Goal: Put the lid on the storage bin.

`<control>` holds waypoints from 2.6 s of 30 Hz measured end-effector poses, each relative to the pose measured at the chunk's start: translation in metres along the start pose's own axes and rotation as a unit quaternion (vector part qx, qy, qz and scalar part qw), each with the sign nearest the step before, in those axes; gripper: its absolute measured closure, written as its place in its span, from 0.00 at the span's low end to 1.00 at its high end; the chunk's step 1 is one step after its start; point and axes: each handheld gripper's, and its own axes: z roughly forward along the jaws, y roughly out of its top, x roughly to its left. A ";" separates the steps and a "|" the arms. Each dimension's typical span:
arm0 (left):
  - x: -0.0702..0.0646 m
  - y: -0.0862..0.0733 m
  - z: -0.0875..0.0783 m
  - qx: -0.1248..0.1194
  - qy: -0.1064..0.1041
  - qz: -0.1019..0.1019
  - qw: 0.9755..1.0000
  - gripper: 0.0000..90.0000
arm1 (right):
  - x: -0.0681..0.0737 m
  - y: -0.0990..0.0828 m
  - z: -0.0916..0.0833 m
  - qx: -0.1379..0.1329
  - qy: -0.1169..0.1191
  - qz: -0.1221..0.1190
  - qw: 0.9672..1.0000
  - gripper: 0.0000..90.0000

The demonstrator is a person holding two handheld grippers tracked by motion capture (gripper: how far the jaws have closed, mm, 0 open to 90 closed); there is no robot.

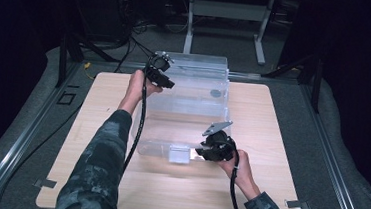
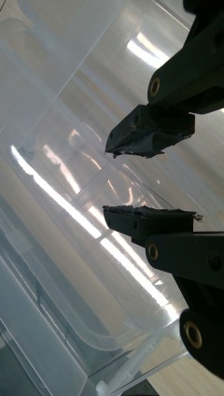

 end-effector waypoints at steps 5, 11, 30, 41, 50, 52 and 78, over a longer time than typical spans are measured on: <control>-0.001 0.001 -0.002 0.007 -0.004 0.006 1.000 0.74 | 0.003 -0.001 0.001 -0.008 -0.014 0.003 1.000 0.70; -0.003 0.004 -0.006 0.017 -0.008 0.015 1.000 0.77 | 0.005 -0.001 0.001 -0.010 -0.029 0.004 1.000 0.69; -0.014 0.002 -0.025 0.015 -0.018 0.030 0.999 0.82 | 0.006 -0.001 0.003 -0.010 -0.040 0.008 0.999 0.63; -0.025 -0.004 -0.040 0.000 -0.017 0.041 0.999 0.83 | 0.006 0.000 0.005 -0.004 -0.036 0.010 0.999 0.62; -0.035 -0.014 -0.053 -0.020 -0.020 0.048 0.998 0.84 | 0.007 0.000 0.005 -0.002 -0.040 0.009 0.999 0.62; -0.037 -0.017 -0.055 -0.026 -0.019 0.055 0.998 0.84 | 0.008 0.000 0.006 -0.002 -0.041 0.007 0.999 0.61; -0.069 -0.050 -0.081 -0.062 -0.002 0.095 0.994 0.84 | 0.009 0.000 0.006 0.001 -0.043 0.006 0.999 0.61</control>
